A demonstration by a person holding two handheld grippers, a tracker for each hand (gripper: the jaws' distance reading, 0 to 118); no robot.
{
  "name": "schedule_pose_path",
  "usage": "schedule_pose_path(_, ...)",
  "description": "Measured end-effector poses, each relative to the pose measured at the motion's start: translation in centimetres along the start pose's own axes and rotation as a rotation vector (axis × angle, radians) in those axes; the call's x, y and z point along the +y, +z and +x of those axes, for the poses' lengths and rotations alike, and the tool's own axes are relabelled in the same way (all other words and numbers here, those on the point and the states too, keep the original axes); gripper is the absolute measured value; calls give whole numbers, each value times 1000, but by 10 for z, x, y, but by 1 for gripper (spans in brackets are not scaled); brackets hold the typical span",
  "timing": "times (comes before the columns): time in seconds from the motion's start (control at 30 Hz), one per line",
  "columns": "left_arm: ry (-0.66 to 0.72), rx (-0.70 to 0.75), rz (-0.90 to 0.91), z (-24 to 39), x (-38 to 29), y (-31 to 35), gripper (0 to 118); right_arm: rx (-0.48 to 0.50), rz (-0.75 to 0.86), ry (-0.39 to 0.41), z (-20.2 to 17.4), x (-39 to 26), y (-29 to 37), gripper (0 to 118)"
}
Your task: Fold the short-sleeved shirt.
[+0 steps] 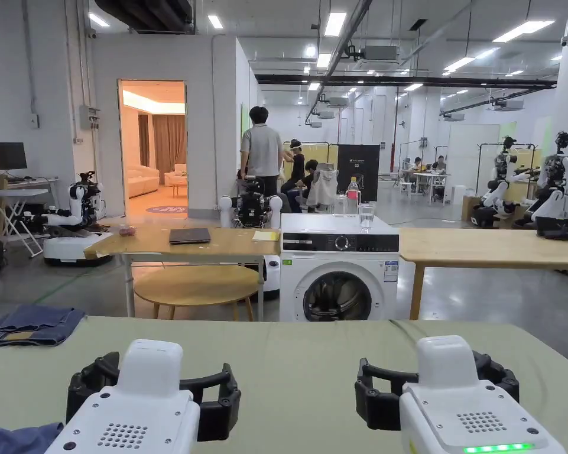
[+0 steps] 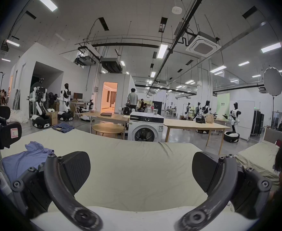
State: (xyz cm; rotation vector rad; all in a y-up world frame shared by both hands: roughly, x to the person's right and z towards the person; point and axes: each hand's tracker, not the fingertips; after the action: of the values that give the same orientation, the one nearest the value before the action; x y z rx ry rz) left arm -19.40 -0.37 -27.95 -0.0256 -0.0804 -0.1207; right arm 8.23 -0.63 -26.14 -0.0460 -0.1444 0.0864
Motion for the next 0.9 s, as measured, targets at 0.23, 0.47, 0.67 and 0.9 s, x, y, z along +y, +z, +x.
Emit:
schedule_pose_path(0.23,3,-4,-5,0,-2,0,118,15,-7,3,0,-1,0,118)
schedule_pose_path(0.47,3,-5,-2,0,-1,1,118,14,-1,6,0,-1,1,118)
schedule_pose_path(0.67,-11,-5,0,1,-1,1,118,6,4,-28,3,-2,1,118)
schedule_pose_path(0.9,-10,5,6,1,0,3,118,23,-11,-26,0,-6,2,118)
